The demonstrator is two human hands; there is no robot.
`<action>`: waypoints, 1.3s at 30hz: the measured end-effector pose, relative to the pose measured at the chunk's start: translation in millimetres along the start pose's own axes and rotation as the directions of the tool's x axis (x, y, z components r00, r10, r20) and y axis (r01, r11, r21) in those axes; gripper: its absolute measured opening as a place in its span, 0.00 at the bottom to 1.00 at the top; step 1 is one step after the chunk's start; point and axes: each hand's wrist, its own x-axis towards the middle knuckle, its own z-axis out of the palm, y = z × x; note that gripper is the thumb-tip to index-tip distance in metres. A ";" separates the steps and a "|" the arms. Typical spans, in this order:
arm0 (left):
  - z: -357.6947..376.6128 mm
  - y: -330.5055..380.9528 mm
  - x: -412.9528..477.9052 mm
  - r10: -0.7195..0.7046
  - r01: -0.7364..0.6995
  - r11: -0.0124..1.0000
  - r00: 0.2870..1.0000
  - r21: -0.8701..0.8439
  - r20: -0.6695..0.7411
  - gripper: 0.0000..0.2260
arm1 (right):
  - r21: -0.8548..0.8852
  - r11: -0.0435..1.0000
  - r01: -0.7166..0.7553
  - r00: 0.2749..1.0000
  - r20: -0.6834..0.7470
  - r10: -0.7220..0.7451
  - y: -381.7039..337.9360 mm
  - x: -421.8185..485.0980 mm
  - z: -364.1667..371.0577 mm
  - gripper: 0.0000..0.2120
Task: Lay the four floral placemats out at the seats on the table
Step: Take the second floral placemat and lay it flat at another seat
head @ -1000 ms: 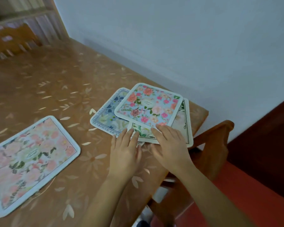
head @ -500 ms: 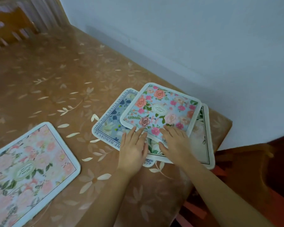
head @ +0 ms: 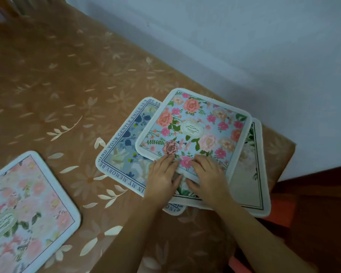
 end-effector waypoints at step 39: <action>-91.5 52.0 -36.9 -0.059 0.005 0.959 0.982 -0.285 -0.179 0.06 | 0.074 0.997 0.009 0.986 -0.165 0.003 -51.9 -38.2 -98.1 0.02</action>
